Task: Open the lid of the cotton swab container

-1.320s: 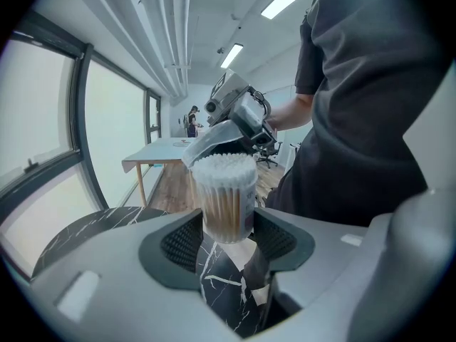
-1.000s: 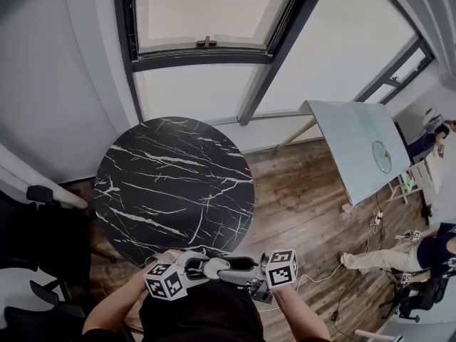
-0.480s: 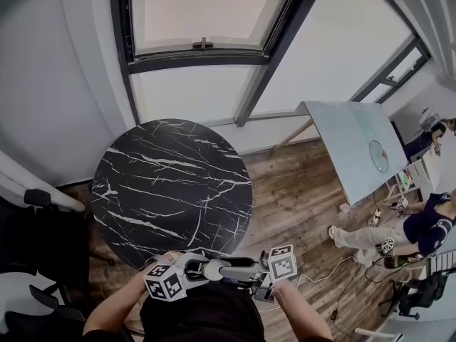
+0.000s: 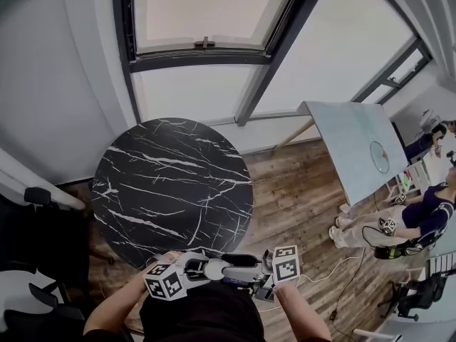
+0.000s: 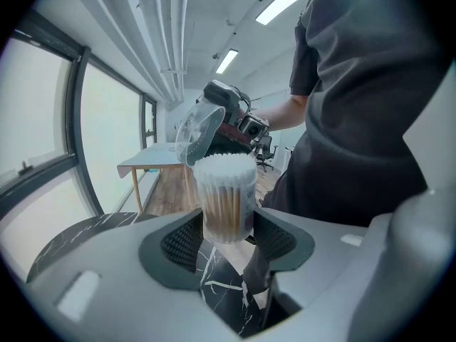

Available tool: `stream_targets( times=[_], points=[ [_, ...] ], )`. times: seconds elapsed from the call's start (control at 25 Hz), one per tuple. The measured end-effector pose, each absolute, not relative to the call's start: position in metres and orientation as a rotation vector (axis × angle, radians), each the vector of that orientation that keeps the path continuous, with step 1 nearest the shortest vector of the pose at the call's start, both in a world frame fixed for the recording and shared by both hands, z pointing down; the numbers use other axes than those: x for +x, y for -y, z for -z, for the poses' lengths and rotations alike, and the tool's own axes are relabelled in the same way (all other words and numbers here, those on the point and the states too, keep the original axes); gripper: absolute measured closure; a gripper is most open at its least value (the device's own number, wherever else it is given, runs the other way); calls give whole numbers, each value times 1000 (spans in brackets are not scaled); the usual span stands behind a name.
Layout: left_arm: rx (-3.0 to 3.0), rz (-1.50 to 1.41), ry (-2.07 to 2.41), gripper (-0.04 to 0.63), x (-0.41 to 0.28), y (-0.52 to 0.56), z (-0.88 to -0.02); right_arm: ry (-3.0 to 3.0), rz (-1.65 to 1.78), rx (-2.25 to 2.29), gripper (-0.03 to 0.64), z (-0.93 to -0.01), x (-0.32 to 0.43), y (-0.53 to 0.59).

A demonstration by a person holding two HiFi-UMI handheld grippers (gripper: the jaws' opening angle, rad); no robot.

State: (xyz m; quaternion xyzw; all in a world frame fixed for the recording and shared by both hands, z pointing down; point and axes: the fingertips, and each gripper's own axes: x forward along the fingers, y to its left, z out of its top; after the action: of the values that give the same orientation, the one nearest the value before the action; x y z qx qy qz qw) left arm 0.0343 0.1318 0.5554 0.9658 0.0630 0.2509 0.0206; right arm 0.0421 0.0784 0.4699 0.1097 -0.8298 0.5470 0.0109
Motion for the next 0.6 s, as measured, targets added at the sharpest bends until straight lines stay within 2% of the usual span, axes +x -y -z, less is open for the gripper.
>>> stream_targets(
  times=[0.16, 0.36, 0.52, 0.6],
  points=[
    [2962, -772, -197, 365, 30, -130, -558, 2726, -1206, 481, 327, -458, 49, -75],
    [2913, -762, -215, 365, 24, -128, -560, 2658, -546, 426, 327, -466, 40, -94],
    [2903, -750, -237, 365, 23, -128, -554, 2602, -376, 442, 330, -477, 36, -94],
    [2900, -751, -245, 365, 22, -129, -554, 2610, -327, 470, 356, -473, 32, -92]
  ],
)
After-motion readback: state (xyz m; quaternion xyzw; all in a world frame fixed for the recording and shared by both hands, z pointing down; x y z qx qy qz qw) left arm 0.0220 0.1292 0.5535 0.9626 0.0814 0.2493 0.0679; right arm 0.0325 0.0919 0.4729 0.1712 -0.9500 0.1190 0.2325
